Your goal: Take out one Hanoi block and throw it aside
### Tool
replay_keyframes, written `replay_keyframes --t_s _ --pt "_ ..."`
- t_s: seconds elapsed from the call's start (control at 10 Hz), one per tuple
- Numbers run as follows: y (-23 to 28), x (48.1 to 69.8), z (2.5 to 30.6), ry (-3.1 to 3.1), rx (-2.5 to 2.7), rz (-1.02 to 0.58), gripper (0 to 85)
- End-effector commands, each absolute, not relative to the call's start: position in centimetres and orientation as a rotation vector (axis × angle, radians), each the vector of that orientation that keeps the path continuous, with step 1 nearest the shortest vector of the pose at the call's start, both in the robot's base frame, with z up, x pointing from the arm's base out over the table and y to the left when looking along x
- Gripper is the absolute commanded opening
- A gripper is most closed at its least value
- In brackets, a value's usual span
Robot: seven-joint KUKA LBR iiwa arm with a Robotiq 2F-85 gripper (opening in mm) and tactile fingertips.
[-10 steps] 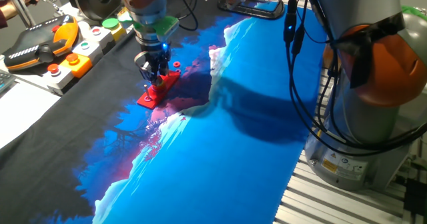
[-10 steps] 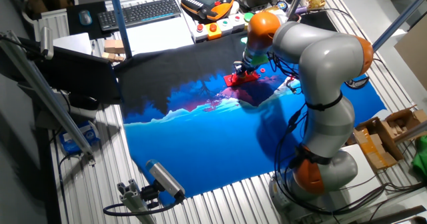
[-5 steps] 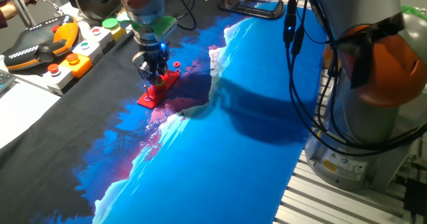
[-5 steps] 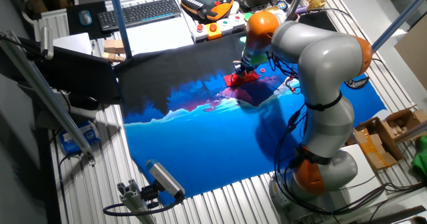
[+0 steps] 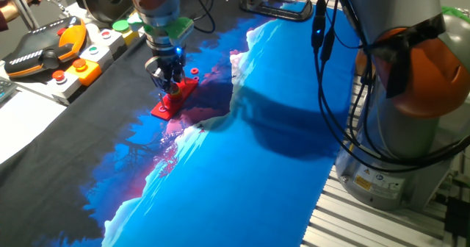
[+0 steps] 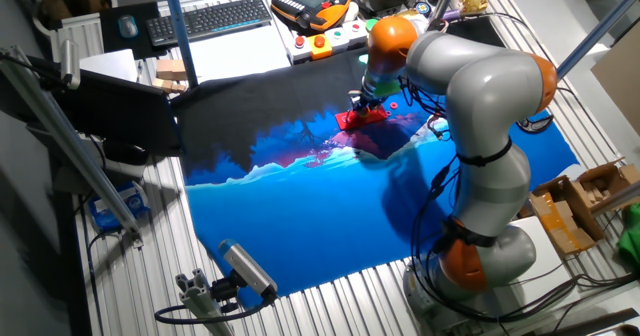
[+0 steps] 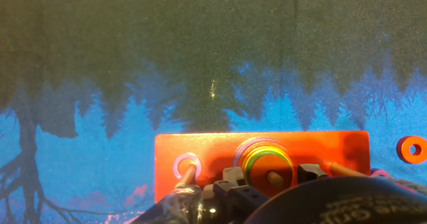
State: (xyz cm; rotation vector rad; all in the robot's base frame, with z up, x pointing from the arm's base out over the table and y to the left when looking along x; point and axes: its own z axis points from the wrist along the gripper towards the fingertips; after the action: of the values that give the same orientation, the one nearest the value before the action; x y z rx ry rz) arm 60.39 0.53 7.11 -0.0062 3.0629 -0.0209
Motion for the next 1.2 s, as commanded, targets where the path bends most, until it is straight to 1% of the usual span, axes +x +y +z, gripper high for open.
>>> replay_keyframes --t_s 0.0,1.1 --pt "0.52 60.39 7.07 3.063 -0.006 -0.021 47.3" --pt "0.48 60.31 6.9 3.063 -0.002 -0.028 47.0"
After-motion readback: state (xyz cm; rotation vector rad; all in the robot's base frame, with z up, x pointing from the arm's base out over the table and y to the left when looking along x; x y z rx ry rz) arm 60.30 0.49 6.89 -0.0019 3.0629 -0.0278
